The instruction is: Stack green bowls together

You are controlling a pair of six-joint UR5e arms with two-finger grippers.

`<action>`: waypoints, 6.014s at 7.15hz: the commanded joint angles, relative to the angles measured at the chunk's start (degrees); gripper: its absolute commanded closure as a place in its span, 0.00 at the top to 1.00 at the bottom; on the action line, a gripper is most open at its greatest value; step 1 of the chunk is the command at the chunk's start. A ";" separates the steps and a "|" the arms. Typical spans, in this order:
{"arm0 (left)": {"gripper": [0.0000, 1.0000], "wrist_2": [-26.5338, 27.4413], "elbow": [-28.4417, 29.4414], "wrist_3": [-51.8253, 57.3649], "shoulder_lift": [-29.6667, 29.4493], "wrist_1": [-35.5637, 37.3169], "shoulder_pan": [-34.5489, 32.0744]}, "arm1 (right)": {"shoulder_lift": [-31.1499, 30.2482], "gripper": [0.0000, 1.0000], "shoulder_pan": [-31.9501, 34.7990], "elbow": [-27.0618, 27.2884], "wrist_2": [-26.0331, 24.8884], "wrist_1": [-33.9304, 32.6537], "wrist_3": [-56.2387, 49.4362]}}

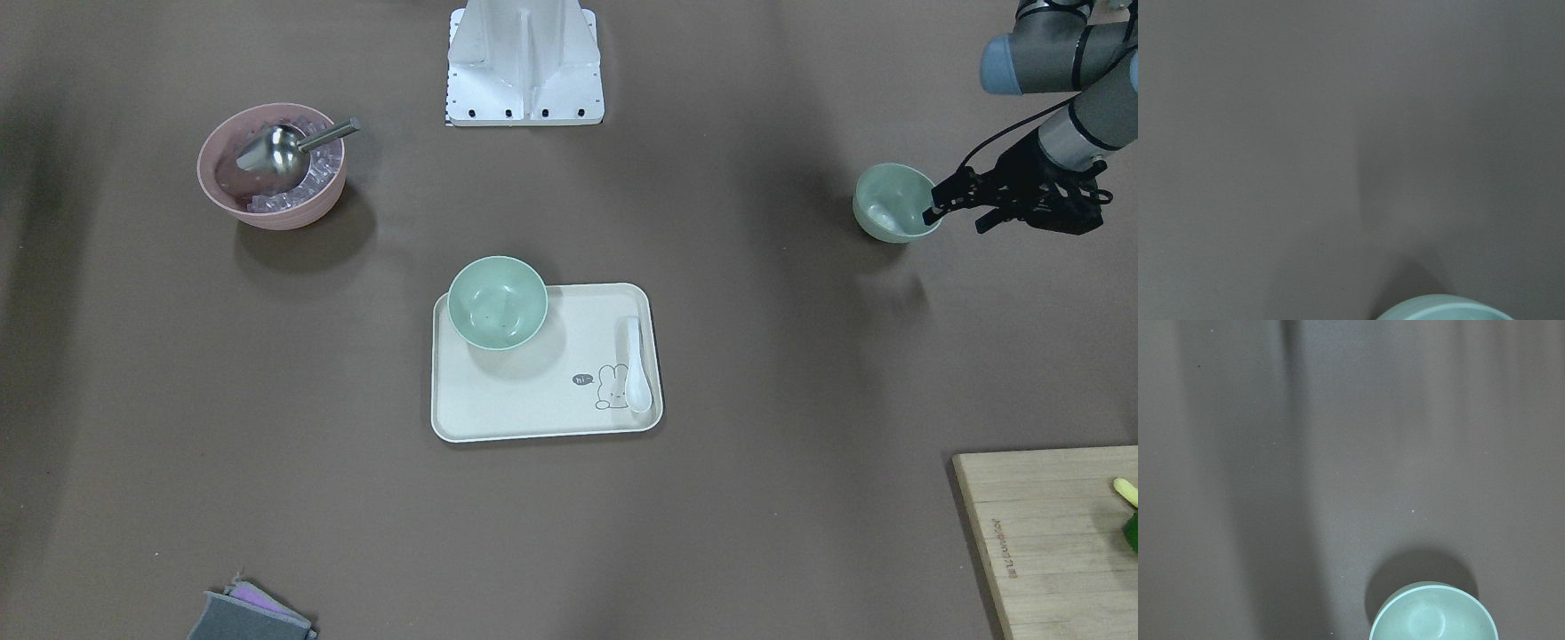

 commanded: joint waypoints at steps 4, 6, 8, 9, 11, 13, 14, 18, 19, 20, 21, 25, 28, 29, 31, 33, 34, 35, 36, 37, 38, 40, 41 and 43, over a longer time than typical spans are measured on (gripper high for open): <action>0.54 -0.01 0.58 -0.19 -0.19 -0.19 0.44 | -5.85 1.00 -0.91 -8.21 -0.50 10.13 -1.79; 0.54 0.00 1.19 -0.19 -0.19 -0.19 2.01 | -5.94 1.00 -0.92 -8.30 -0.33 10.04 -1.61; 0.54 0.00 1.55 -0.19 -0.28 -0.19 3.08 | -5.94 1.00 -0.92 -8.30 0.11 10.04 -1.35; 0.54 0.08 1.98 -0.19 -0.28 -0.19 3.34 | -5.94 1.00 -0.92 -8.22 0.29 9.87 -1.26; 0.25 0.08 1.99 -0.27 -0.28 -0.19 3.69 | -5.94 1.00 -0.92 -8.22 0.37 9.87 -1.17; 0.00 -0.18 1.73 -0.19 -0.37 -0.19 3.69 | -5.59 1.00 -0.92 -8.22 0.37 9.60 -1.08; 0.00 -2.62 1.90 -0.19 -0.46 -0.01 3.61 | -5.50 1.00 -0.92 -8.22 0.37 9.60 -1.08; 0.00 -15.56 1.72 -6.38 -8.07 5.95 -1.49 | -5.76 1.00 -0.92 -9.79 2.03 10.13 -1.70; 0.00 -15.47 1.90 -10.87 -10.63 5.97 -1.32 | -6.46 1.00 -0.92 -10.84 2.74 11.17 -3.44; 0.00 -15.65 1.38 -13.61 -11.70 5.88 -1.32 | -7.42 1.00 -0.92 -13.38 2.75 14.93 -4.50; 0.00 -15.56 1.11 -14.42 -12.14 5.97 -1.23 | -7.95 1.00 -0.92 -17.14 2.75 20.53 -4.69; 0.00 -15.65 1.11 -17.85 -14.61 5.97 -1.14 | -9.10 1.00 -0.92 -28.16 2.92 35.97 -4.34; 0.00 -15.56 1.28 -17.77 -14.52 5.97 -1.14 | -8.58 0.26 -0.92 -28.08 4.42 35.97 -3.99; 0.00 -15.56 1.28 -17.77 -14.52 5.97 -1.23 | -8.23 0.23 -1.00 -28.08 4.77 35.88 -3.98; 0.00 -15.30 1.37 -17.77 -14.52 5.97 -1.23 | -7.61 0.00 -1.00 -27.47 8.18 35.97 -3.28; 0.00 -15.21 1.37 -17.77 -14.52 5.97 -1.23 | -7.08 0.00 -0.92 -26.16 11.51 36.06 1.62; 0.00 -15.04 1.55 -17.85 -14.78 5.97 -1.05 | -7.08 0.00 -0.83 -24.93 16.06 35.45 1.73; 0.00 -14.86 3.20 -18.03 -18.44 6.66 -1.05 | -6.73 0.00 -0.39 -23.87 18.80 35.18 2.16; 0.00 -14.77 4.44 -21.60 -23.70 8.41 -0.70 | -5.60 0.00 0.83 -23.77 20.31 35.27 4.52; 0.00 -14.77 6.10 -23.29 -28.10 8.43 -0.26 | -4.98 0.00 1.89 -23.60 24.94 35.27 5.06; 0.00 -14.86 7.16 -24.09 -30.75 8.34 0.17 | -4.10 0.00 2.51 -23.34 25.51 35.35 6.11; 0.00 -12.94 9.36 -25.06 -35.50 7.73 3.06 | -2.96 0.00 2.60 -22.02 25.69 35.36 10.05; 0.00 -11.01 9.46 -26.54 -37.79 7.64 4.82 | -3.04 0.00 2.60 -20.97 25.69 35.44 11.03; 0.00 -6.63 10.95 -33.11 -44.64 6.59 7.72 | -2.86 0.00 2.60 -20.87 25.69 35.36 11.13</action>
